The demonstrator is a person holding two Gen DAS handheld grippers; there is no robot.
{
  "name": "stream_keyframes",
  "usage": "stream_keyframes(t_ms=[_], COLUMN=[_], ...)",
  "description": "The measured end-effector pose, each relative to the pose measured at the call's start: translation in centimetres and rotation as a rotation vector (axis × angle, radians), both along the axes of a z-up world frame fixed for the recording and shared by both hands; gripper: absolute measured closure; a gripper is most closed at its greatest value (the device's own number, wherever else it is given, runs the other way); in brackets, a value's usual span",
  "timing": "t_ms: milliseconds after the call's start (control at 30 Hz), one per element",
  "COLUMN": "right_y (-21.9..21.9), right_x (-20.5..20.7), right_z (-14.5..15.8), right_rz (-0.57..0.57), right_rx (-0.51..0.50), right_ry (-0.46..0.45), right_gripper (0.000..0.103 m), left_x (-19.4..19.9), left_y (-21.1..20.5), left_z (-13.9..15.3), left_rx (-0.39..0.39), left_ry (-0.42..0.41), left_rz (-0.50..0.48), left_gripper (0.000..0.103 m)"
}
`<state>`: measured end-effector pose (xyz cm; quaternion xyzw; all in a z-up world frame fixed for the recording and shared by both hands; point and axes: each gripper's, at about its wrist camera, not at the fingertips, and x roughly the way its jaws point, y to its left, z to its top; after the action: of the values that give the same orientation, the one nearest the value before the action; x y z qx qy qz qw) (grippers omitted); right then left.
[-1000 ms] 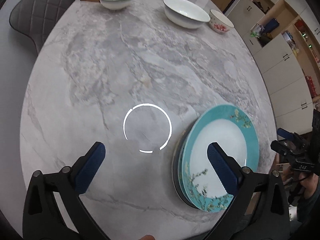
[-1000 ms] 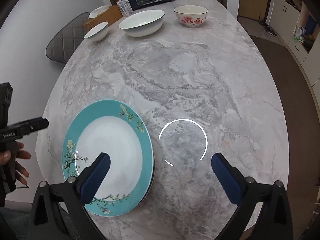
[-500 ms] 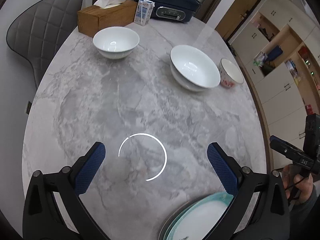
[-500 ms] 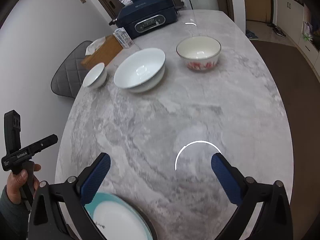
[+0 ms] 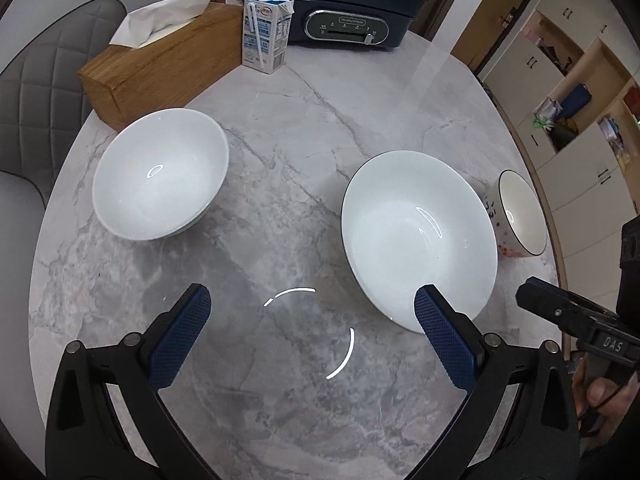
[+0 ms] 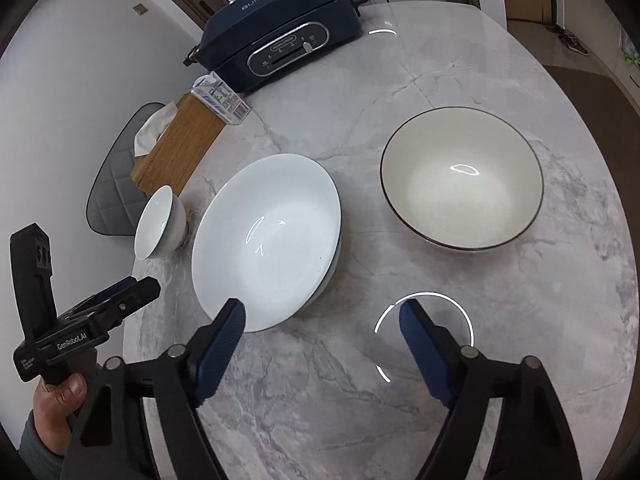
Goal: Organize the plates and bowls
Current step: 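Move the right tool to the large white bowl and close on its rim, then lift the large white bowl with the right tool and carry it beside the plate stack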
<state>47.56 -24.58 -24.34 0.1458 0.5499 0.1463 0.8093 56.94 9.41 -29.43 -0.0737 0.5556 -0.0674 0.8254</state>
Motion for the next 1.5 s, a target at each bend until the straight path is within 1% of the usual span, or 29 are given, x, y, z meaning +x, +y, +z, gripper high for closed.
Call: stream_keyframes(t_ms=[100,133,167,200,233,267,333,400,467,533,567,600,633,667,700,733,800,933,1167,1367,1500], right_y=[0.3,0.4,0.5,0.6,0.7,0.7,0.6,0.6,0.6,0.8,0.9,0.9,0.9,1.0,1.0,1.1,1.4,1.3,1.4,1.9,2.5], right_x=[1.1,1.4,1.8,2.1,2.3,2.6,2.9,3.3,3.7,4.0,4.0,4.2,4.3,4.4,4.5,4.6,4.7,4.6,4.0,1.7,-0.8], right_z=[-1.5,-1.9,-2.3,-2.6,-2.8,-3.0,-3.3,-3.6,-3.9,-4.2,-4.3,-4.5,-4.7,-4.9,-5.1,-5.1,-5.0,-5.0,-4.7,-2.3,-0.8], right_rz=[-0.01,-0.014,-0.019,-0.018,-0.018,-0.022,-0.031,-0.039,-0.044,-0.044,-0.042,-0.042,-0.039,-0.037,-0.035,-0.029,-0.021,-0.022,-0.019,0.013,0.039], right_rx=[0.022,0.026,0.024,0.027,0.03,0.029,0.033,0.036,0.038,0.039,0.036,0.034,0.027,0.022,0.025,0.028,0.007,0.016,0.007,-0.01,-0.002], right_ry=[0.033,0.041,0.045,0.049,0.053,0.053,0.053,0.053,0.061,0.064,0.066,0.066,0.07,0.073,0.074,0.073,0.064,0.064,0.073,0.042,0.032], right_gripper=[0.031,0.032,0.036,0.039,0.04,0.04,0.043,0.047,0.047,0.05,0.053,0.061,0.066,0.08,0.082,0.084,0.084,0.085,0.086,0.086,0.085], left_x=[1.3,1.5,1.9,2.1,2.4,2.7,3.2,3.7,4.1,4.4,4.5,4.7,4.7,4.9,5.0,5.1,5.1,5.1,3.9,1.2,-1.6], left_y=[-1.3,-1.5,-1.6,-1.7,-1.8,-1.9,-2.3,-2.6,-2.7,-2.7,-2.8,-2.9,-3.0,-3.1,-3.3,-3.4,-3.5,-3.3,-3.4,-2.9,-2.2], left_z=[-1.2,-1.5,-1.9,-2.2,-2.4,-2.7,-3.4,-4.1,-4.6,-5.0,-5.1,-5.2,-5.3,-5.4,-5.5,-5.7,-5.9,-6.1,-5.2,-2.9,-1.6], left_rx=[0.018,0.017,0.006,-0.003,-0.008,-0.011,-0.014,-0.023,-0.032,-0.047,-0.054,-0.06,-0.061,-0.063,-0.061,-0.059,-0.067,-0.072,-0.062,-0.076,-0.089], left_ry=[0.004,0.007,0.009,0.008,0.009,0.016,0.03,0.05,0.057,0.065,0.065,0.067,0.073,0.075,0.076,0.085,0.088,0.097,0.086,0.07,0.062], left_rz=[-0.02,-0.021,-0.021,-0.019,-0.018,-0.021,-0.028,-0.039,-0.04,-0.042,-0.045,-0.05,-0.054,-0.058,-0.063,-0.068,-0.064,-0.063,-0.072,-0.074,-0.075], left_gripper=[0.001,0.001,0.002,0.006,0.014,0.018,0.036,0.045,0.047,0.054,0.058,0.071,0.077,0.08,0.087,0.09,0.09,0.095,0.095,0.095,0.094])
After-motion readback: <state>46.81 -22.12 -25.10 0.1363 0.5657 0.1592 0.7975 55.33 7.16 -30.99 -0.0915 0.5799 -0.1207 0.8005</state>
